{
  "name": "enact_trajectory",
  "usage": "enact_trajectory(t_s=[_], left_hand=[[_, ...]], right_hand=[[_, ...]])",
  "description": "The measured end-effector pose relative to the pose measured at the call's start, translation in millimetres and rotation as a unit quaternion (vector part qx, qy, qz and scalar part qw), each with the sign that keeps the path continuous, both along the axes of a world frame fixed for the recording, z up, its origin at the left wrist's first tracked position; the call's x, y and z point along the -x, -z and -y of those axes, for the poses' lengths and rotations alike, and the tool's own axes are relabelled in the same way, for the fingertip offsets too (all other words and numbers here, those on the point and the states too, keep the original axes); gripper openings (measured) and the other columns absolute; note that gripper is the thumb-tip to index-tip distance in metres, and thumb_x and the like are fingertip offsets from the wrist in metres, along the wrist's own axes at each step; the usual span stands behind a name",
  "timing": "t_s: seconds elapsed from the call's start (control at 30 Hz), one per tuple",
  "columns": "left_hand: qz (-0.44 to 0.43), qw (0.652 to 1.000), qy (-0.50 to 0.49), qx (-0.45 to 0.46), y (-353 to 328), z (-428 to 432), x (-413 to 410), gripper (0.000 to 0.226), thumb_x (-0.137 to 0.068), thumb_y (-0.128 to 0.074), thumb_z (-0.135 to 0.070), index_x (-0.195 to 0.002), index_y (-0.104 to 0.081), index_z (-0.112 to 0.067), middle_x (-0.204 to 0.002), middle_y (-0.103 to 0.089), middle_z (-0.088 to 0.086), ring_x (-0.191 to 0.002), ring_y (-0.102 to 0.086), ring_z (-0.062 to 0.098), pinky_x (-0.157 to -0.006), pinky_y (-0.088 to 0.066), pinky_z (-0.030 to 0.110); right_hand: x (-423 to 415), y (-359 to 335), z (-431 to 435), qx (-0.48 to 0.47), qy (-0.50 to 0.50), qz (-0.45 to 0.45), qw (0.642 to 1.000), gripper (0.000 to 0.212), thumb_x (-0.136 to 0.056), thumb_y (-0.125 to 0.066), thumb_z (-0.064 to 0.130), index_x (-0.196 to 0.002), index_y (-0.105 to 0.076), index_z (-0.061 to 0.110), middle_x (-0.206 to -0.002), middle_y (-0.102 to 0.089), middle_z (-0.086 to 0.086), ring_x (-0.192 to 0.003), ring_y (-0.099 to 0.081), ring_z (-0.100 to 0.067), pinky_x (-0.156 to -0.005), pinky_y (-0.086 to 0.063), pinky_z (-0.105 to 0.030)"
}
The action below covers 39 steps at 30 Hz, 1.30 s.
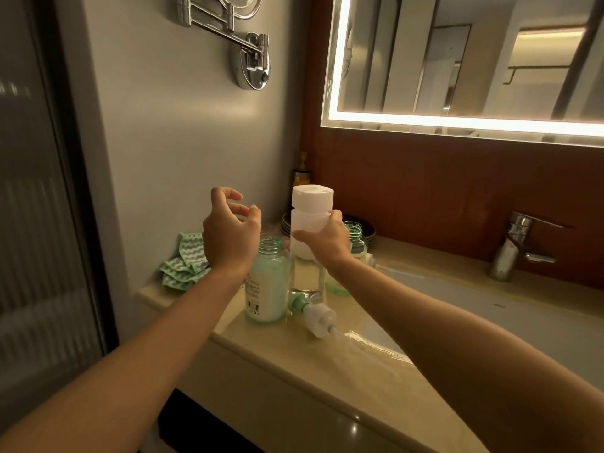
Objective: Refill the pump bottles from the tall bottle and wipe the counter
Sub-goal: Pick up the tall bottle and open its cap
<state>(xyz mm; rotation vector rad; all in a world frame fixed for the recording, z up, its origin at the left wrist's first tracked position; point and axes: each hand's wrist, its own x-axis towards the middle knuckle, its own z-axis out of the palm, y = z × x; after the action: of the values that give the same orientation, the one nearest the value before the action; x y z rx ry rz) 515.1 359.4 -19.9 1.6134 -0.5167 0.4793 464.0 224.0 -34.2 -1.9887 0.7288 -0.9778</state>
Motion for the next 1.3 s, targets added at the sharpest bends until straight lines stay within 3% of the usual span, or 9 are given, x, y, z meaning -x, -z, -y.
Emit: enact_trajectory(t_s=[0.1, 0.5, 0.67, 0.77, 1.07, 1.3], left_hand=[[-0.002, 1.000, 0.003, 0.002, -1.8, 0.5, 1.1, 0.021, -0.086, -0.057, -0.018, -0.104, -0.046, -0.016, -0.080, -0.056, -0.006, -0.074, -0.060, 0.022, -0.069, -0.052, 0.040], [0.039, 0.999, 0.000, 0.000, -20.8, 3.6, 21.5, 0.023, -0.087, -0.056, -0.017, -0.108, -0.046, -0.013, -0.085, -0.057, -0.003, -0.077, -0.059, 0.020, -0.069, -0.051, 0.035], [0.035, 0.999, 0.032, 0.010, -24.8, 14.7, 45.5, 0.023, -0.088, -0.056, -0.017, -0.108, -0.047, -0.014, -0.085, -0.057, -0.004, -0.076, -0.057, 0.017, -0.067, -0.046, 0.028], [0.030, 0.998, 0.056, 0.011, -18.0, 26.9, 65.4, 0.023, -0.088, -0.056, -0.018, -0.109, -0.047, -0.015, -0.085, -0.055, -0.006, -0.078, -0.055, 0.015, -0.069, -0.046, 0.028], [0.014, 0.984, 0.175, 0.006, 14.4, 75.5, 137.3, 0.022, -0.087, -0.056, -0.017, -0.107, -0.047, -0.016, -0.078, -0.052, -0.008, -0.072, -0.053, 0.012, -0.068, -0.046, 0.028], [0.006, 0.968, 0.250, -0.005, 31.1, 95.1, 180.6, 0.020, -0.087, -0.056, -0.016, -0.104, -0.047, -0.018, -0.073, -0.051, -0.013, -0.068, -0.052, 0.004, -0.070, -0.050, 0.031]], right_hand=[[2.0, -2.6, -0.8, 0.004, -0.010, 0.004, 1.000, 0.062, -0.070, -0.078, 0.019, -0.118, -0.040, 0.007, -0.113, -0.053, -0.010, -0.100, -0.052, -0.023, -0.086, -0.051, -0.042], [34.5, -59.1, -2.2, 0.046, -0.027, 0.063, 0.997, 0.064, -0.069, -0.079, 0.024, -0.119, -0.042, 0.008, -0.105, -0.051, -0.003, -0.096, -0.051, -0.016, -0.079, -0.052, -0.032], [72.9, -63.4, -2.4, 0.055, -0.012, 0.059, 0.997, 0.068, -0.068, -0.079, 0.029, -0.122, -0.042, 0.011, -0.111, -0.053, -0.004, -0.101, -0.052, -0.016, -0.083, -0.053, -0.034], [105.0, -57.0, -0.5, 0.050, -0.008, 0.047, 0.998, 0.065, -0.068, -0.079, 0.029, -0.120, -0.044, 0.013, -0.109, -0.053, -0.002, -0.099, -0.053, -0.015, -0.074, -0.050, -0.027], [216.2, -28.5, 6.1, 0.047, 0.046, 0.017, 0.998, 0.064, -0.067, -0.080, 0.029, -0.119, -0.046, 0.014, -0.107, -0.054, 0.002, -0.098, -0.055, -0.014, -0.066, -0.046, -0.017], [268.4, -11.8, 0.5, 0.040, 0.087, 0.008, 0.995, 0.065, -0.069, -0.078, 0.028, -0.122, -0.045, 0.013, -0.116, -0.056, -0.003, -0.104, -0.055, -0.018, -0.079, -0.050, -0.028]])
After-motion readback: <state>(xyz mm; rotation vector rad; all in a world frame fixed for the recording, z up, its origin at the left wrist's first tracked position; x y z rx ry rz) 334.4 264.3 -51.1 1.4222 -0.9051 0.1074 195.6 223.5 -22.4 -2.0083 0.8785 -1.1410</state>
